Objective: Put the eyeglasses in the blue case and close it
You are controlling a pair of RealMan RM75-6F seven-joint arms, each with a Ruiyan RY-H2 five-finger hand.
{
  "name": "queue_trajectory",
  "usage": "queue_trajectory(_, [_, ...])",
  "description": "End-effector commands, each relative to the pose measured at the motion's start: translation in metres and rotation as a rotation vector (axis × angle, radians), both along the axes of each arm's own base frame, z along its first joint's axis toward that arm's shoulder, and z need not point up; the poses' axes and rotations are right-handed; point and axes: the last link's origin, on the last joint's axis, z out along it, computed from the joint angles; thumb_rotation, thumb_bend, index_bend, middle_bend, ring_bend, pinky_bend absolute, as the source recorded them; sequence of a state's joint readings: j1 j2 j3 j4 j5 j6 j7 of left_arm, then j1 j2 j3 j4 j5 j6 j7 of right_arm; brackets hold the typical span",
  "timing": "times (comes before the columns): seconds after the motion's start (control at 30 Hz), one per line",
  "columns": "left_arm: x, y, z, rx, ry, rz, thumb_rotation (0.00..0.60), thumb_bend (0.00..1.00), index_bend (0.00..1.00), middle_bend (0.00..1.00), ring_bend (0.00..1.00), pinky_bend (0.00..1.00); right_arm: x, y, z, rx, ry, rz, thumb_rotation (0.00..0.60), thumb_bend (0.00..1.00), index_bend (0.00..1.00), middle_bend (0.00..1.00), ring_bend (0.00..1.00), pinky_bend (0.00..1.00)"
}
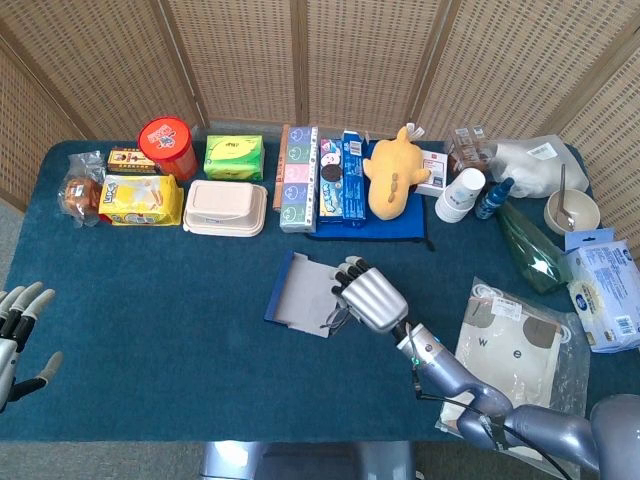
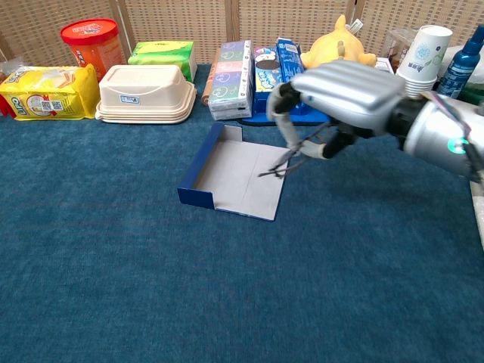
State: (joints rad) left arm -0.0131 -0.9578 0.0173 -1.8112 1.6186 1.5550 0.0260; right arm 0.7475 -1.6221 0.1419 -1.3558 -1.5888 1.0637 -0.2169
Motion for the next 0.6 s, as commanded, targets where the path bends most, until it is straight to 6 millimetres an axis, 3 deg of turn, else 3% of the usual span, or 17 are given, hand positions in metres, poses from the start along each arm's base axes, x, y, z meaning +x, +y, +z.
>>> queue_trajectory(0.03, [-0.001,0.000,0.000,0.001,-0.002,0.004,0.600,0.31,0.07,0.06,0.00,0.00,0.018,-0.006,-0.011,0.016,0.008,0.025,0.600,0.39,0.70,0.33,0.30,0.26])
queue_trajectory(0.23, [-0.004,-0.002,0.003,0.009,-0.002,0.016,0.600,0.31,0.07,0.06,0.00,0.00,0.033,-0.015,-0.035,0.042,0.042,0.052,0.600,0.39,0.70,0.33,0.30,0.26])
queue_trajectory(0.6, [-0.010,-0.005,0.007,0.018,0.005,0.040,0.600,0.31,0.07,0.06,0.00,0.00,0.038,-0.040,-0.054,0.044,0.094,0.068,0.600,0.39,0.70,0.33,0.30,0.26])
